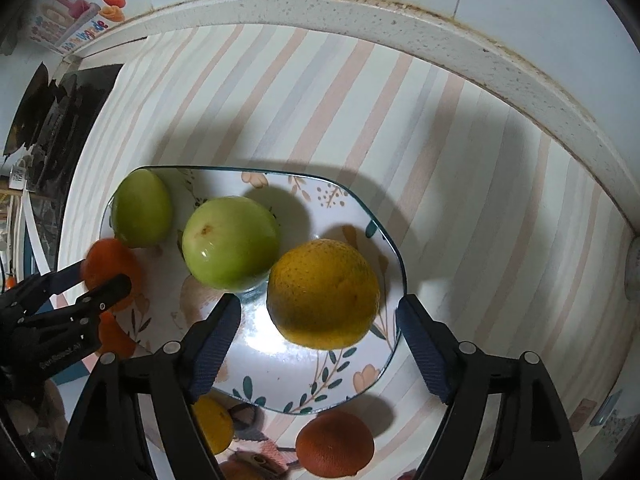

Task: Organize fruits
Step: 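Lower the yellow citrus and tangerine onto the plate and open both tools, then lift both tools away from the plate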

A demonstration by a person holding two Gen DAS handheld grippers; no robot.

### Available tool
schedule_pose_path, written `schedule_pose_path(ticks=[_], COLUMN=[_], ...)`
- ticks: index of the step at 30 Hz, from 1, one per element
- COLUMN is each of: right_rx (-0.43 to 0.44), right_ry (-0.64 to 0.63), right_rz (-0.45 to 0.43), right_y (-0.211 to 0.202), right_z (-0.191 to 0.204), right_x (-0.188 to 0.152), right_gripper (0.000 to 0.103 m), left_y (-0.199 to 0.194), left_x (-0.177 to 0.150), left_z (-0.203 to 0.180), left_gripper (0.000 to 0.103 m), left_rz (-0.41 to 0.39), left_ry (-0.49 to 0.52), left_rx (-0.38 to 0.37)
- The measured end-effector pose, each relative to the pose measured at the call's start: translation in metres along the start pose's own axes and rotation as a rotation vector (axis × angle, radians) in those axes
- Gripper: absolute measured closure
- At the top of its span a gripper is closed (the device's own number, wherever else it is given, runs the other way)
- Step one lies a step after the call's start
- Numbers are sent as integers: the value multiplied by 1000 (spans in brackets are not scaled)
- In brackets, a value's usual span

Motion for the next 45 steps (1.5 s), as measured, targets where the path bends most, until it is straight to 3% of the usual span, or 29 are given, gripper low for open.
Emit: schedule_pose_path(ticks=[3, 9, 16, 20, 28, 45], right_rx=[-2, -37, -63, -35, -30, -4], right_ry=[2, -9, -37, -43, -78, -125], right_rz=[-6, -37, -101, -136, -221, -368], right_y=[-7, -24, -51, -64, -105, -192], right_z=[-2, 3, 18, 25, 31, 28], right_x=[-9, -34, -75, -95, -139, -229], right_gripper=[9, 9, 9, 9, 9, 9], left_y=[-9, -23, -49, -65, -102, -189], left_x=[-3, -19, -64, -89, -127, -204], left_z=[3, 8, 10, 7, -8, -43], left_gripper=[19, 18, 18, 18, 18, 18], left_rz=[-25, -63, -130, -176, -288, -468], left_ry=[-17, -46, -91, -108, -101, -50], left_rx=[-15, -9, 10, 15, 48, 22])
Point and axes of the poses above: each gripper's, at about its wrist camera, not at the fingertips, and y roughly the way its jaws point, z to its left, x to its top, the point moved 5 cm from there along y, roughly the way its jaws point, and after that the axes turned 6 degrees about z, right-handed, at the moved point
